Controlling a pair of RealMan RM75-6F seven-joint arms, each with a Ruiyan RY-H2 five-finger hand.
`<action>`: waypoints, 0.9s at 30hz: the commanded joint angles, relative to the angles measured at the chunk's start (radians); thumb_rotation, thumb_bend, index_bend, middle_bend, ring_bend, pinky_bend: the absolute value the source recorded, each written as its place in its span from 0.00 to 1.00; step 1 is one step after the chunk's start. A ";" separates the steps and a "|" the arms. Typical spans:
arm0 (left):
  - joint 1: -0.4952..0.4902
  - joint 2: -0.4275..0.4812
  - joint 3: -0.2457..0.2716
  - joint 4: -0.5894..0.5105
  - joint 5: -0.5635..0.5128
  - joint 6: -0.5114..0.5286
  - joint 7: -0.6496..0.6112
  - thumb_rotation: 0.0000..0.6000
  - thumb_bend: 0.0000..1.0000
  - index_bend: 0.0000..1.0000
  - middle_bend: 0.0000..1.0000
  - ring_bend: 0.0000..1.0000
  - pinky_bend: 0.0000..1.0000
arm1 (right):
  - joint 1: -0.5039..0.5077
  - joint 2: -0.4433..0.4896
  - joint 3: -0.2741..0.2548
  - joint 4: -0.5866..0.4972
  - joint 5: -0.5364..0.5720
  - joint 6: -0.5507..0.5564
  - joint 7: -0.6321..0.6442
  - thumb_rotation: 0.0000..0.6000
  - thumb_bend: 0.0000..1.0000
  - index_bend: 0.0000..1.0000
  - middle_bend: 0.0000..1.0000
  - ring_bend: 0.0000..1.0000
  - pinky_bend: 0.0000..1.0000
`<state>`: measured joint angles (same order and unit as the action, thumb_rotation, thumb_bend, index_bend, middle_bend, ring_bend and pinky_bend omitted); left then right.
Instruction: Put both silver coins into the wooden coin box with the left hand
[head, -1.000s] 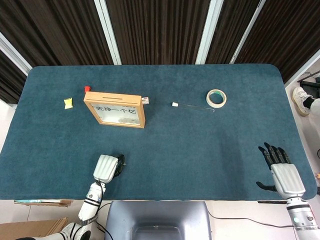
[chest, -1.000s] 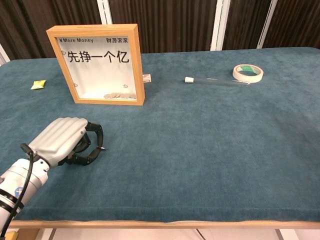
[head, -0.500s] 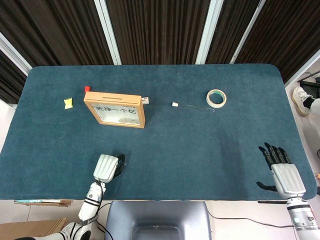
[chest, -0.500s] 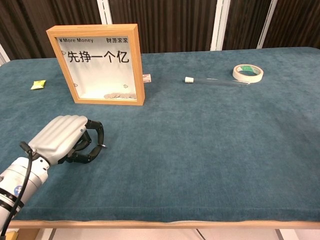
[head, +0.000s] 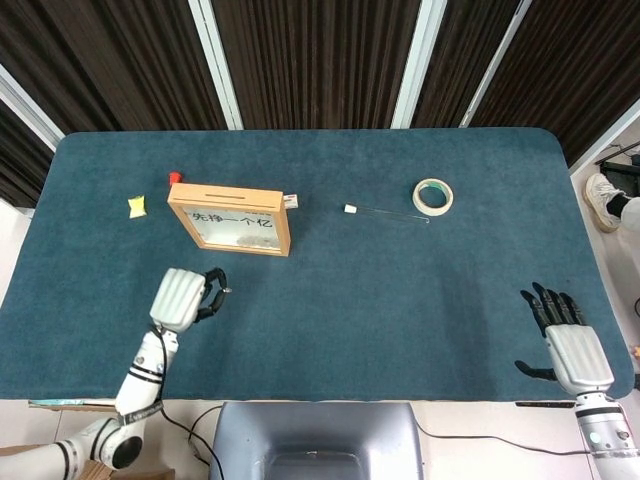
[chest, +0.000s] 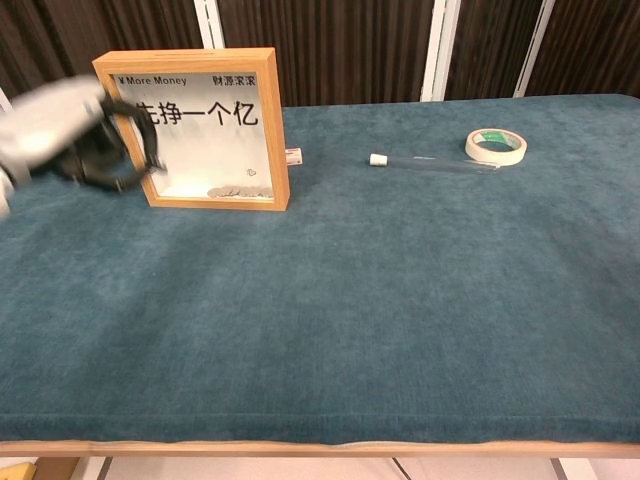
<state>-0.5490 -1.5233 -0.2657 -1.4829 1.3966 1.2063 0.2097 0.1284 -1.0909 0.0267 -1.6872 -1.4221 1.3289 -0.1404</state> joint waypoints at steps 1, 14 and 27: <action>-0.091 0.169 -0.143 -0.148 -0.147 -0.131 0.057 1.00 0.45 0.62 1.00 1.00 1.00 | 0.005 -0.005 0.003 0.003 0.012 -0.011 -0.009 1.00 0.18 0.00 0.00 0.00 0.00; -0.331 0.178 -0.253 0.064 -0.427 -0.378 0.013 1.00 0.45 0.62 1.00 1.00 1.00 | 0.004 0.007 0.023 0.003 0.065 -0.019 0.003 1.00 0.18 0.00 0.00 0.00 0.00; -0.416 0.145 -0.196 0.220 -0.478 -0.436 -0.013 1.00 0.45 0.62 1.00 1.00 1.00 | 0.002 0.015 0.025 0.006 0.069 -0.018 0.020 1.00 0.18 0.00 0.00 0.00 0.00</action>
<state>-0.9616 -1.3754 -0.4656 -1.2652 0.9206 0.7700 0.1981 0.1299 -1.0759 0.0514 -1.6808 -1.3536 1.3113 -0.1203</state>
